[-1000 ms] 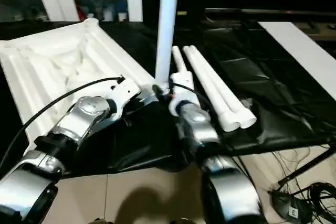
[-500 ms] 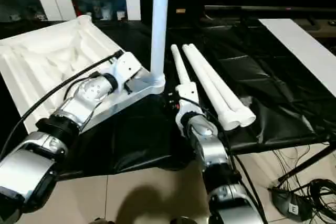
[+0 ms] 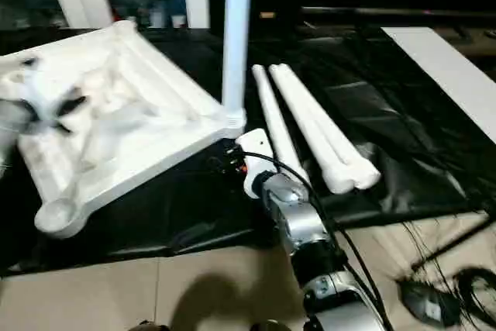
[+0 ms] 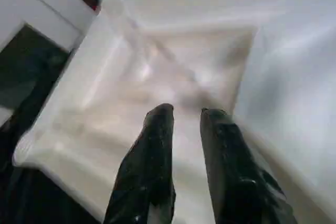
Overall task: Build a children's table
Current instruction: Rotate leg to tighten, then rotate table base
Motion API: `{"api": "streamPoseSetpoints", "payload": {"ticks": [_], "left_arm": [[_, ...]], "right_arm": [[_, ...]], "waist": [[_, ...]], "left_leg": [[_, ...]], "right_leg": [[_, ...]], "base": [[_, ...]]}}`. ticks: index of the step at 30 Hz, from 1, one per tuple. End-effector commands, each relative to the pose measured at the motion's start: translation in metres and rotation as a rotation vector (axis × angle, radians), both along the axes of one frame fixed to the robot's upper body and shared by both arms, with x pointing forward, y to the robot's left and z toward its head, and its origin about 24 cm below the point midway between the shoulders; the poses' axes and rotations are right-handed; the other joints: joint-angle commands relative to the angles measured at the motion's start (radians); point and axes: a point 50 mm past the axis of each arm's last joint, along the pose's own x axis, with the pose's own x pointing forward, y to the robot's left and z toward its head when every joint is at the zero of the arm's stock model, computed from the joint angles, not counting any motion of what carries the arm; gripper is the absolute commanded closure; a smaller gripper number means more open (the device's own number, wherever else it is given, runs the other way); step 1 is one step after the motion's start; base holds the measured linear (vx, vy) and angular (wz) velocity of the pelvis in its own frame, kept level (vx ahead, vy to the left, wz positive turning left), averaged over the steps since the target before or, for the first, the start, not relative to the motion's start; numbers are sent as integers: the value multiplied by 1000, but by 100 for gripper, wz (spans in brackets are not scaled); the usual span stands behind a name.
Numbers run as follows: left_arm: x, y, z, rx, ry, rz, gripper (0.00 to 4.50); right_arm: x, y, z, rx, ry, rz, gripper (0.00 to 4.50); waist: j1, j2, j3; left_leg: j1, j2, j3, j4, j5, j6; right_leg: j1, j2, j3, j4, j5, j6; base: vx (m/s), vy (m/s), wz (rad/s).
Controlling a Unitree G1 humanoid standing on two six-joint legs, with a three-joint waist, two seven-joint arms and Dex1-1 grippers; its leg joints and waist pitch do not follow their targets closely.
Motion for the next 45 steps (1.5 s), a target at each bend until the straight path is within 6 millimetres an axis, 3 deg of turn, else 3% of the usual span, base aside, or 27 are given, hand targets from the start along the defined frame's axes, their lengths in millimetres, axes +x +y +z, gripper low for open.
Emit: {"api": "streamPoseSetpoints", "payload": {"ticks": [1, 5, 7, 10, 13, 14, 18, 19, 22, 26, 27, 28, 29, 30, 33, 34, 35, 36, 37, 38, 39, 40, 41, 42, 43, 44, 45], "left_arm": [[-12, 12, 7, 43, 71, 39, 344], [-32, 24, 7, 85, 198, 92, 344], [-40, 23, -5, 54, 272, 73, 344], [-57, 20, -31, 36, 419, 54, 344], [-65, 18, -37, 29, 463, 57, 344], [-67, 16, -38, 25, 469, 55, 344], [-70, -4, -44, -50, 505, -34, 344], [-71, -10, -47, -78, 517, -52, 344], [-69, -23, -58, -124, 517, -93, 344], [-62, -49, -76, -203, 500, -143, 344], [-61, -50, -76, -204, 499, -145, 344], [-58, -57, -82, -212, 488, -156, 344], [-56, -60, -84, -216, 481, -159, 344], [-52, -65, -87, -218, 461, -162, 344], [-40, -77, -91, -232, 407, -155, 344], [-38, -78, -93, -239, 396, -153, 344], [-31, -83, -94, -241, 364, -146, 344], [-27, -85, -95, -241, 345, -143, 344], [-21, -89, -95, -248, 310, -141, 344], [-19, -91, -95, -251, 299, -140, 344], [-9, -101, -92, -275, 240, -151, 344], [-3, -108, -91, -297, 209, -158, 344], [1, -114, -89, -309, 182, -171, 344], [5, -120, -88, -316, 165, -189, 344], [8, -124, -86, -323, 145, -198, 344], [9, -127, -85, -327, 133, -203, 344], [13, -132, -81, -346, 89, -224, 343]], "right_arm": [[7, 1, -1, -44, 8, -19, 73], [14, 13, 4, -55, 16, -13, 73], [15, 20, 6, -65, 7, 10, 73], [16, 30, 8, -64, 5, 22, 73], [17, 34, 9, -46, 7, 5, 73], [18, 36, 10, -34, 12, -7, 73], [21, 38, 16, -9, -24, -45, 73], [22, 39, 17, -3, -35, -44, 73], [23, 38, 20, 46, -29, -23, 73], [21, 21, 17, 60, -38, 59, 73], [20, 19, 16, 57, -39, 62, 73], [18, 9, 13, 35, -55, 84, 73], [17, 4, 12, 28, -64, 89, 73], [15, -4, 12, 22, -77, 86, 73], [10, -25, 15, 6, -114, 47, 73], [9, -29, 16, 2, -121, 29, 73], [8, -39, 18, -26, -130, -23, 73], [8, -45, 19, -44, -134, -55, 73], [7, -52, 21, -72, -135, -106, 73], [7, -54, 22, -86, -132, -120, 73], [6, -64, 25, -153, -107, -182, 73], [4, -69, 28, -166, -94, -204, 73], [2, -71, 31, -156, -81, -212, 73], [2, -73, 34, -144, -83, -215, 73], [2, -75, 38, -149, -97, -224, 73], [1, -76, 40, -157, -107, -230, 73], [3, -77, 45, -101, -80, -253, 56]], "waist": [[-6, 22, -67], [-4, 20, -65], [0, 21, -67], [0, 20, -68], [-1, 20, -70], [-1, 15, -68], [-1, 9, -64], [-3, 1, -64], [1, 3, -66], [3, 17, -69], [5, 11, -71], [6, 18, -71], [10, 14, -70], [12, 22, -70], [24, 16, -68], [20, 19, -67], [22, 16, -68], [25, 26, -68], [22, 21, -67], [20, 24, -69], [19, 38, -68], [17, 40, -66], [17, 51, -67], [20, 50, -68], [18, 43, -70], [18, 49, -72], [19, 59, -73]], "left_leg": [[23, 30, -19, -77, -283, -50], [29, 30, -16, -76, -274, -60], [32, 30, -14, -74, -260, -61], [26, 27, -14, -76, -237, -61], [28, 28, -13, -75, -239, -65], [27, 27, -14, -75, -256, -69], [30, 28, -16, -77, -292, -84], [27, 27, -16, -77, -295, -81], [33, 26, -13, -72, -301, -76], [25, 25, -15, -71, -277, -66], [27, 24, -13, -70, -271, -61], [25, 23, -15, -70, -261, -58], [28, 24, -14, -69, -261, -56], [28, 22, -15, -69, -265, -55], [39, 21, -11, -67, -299, -52], [36, 19, -12, -68, -316, -50], [26, 17, -16, -70, -303, -49], [29, 17, -18, -68, -303, -52], [28, 16, -17, -69, -308, -50], [25, 14, -21, -67, -305, -51], [23, 13, -23, -68, -303, -54], [24, 11, -23, -69, -307, -54], [27, 8, -23, -65, -313, -50], [30, 10, -23, -65, -319, -48], [27, 9, -22, -64, -316, -42], [16, 9, -26, -64, -284, -37], [17, 9, -28, -64, -276, -38]], "right_leg": [[40, -62, 50, -61, -255, -207], [35, -63, 53, -61, -237, -208], [34, -63, 54, -57, -205, -212], [40, -60, 53, -51, -160, -220], [40, -59, 53, -49, -146, -223], [41, -59, 53, -50, -164, -220], [38, -58, 52, -53, -202, -207], [39, -56, 52, -53, -210, -202], [35, -57, 55, -55, -210, -196], [45, -53, 52, -50, -159, -201], [45, -53, 52, -53, -151, -202], [47, -52, 51, -50, -142, -209], [46, -51, 51, -52, -137, -207], [48, -48, 50, -53, -141, -205], [42, -45, 50, -67, -192, -187], [43, -45, 52, -70, -219, -187], [53, -47, 50, -73, -257, -170], [49, -49, 51, -72, -269, -165], [49, -48, 51, -77, -286, -158], [52, -51, 49, -79, -320, -141], [52, -49, 49, -78, -321, -140], [52, -44, 47, -87, -323, -133], [51, -41, 47, -88, -310, -135], [50, -44, 46, -88, -308, -137], [52, -43, 47, -89, -305, -137], [60, -47, 44, -83, -286, -140], [61, -49, 44, -81, -281, -143]], "base": [[0, 0, 0], [0, 0, 0], [0, 0, 0], [0, 0, 0], [0, 0, 0], [0, 0, 0], [0, 0, 0], [0, 0, 0], [0, 0, 0], [0, 0, 0], [0, 0, 0], [0, 0, 0], [0, 0, 0], [0, 0, 0], [0, 0, 0], [0, 0, 0], [0, 0, 0], [0, 0, 0], [0, 0, 0], [0, 0, 0], [0, 0, 0], [0, 0, 0], [0, 0, 0], [0, 0, 0], [0, 0, 0], [0, 0, 0], [0, 0, 0]]}}
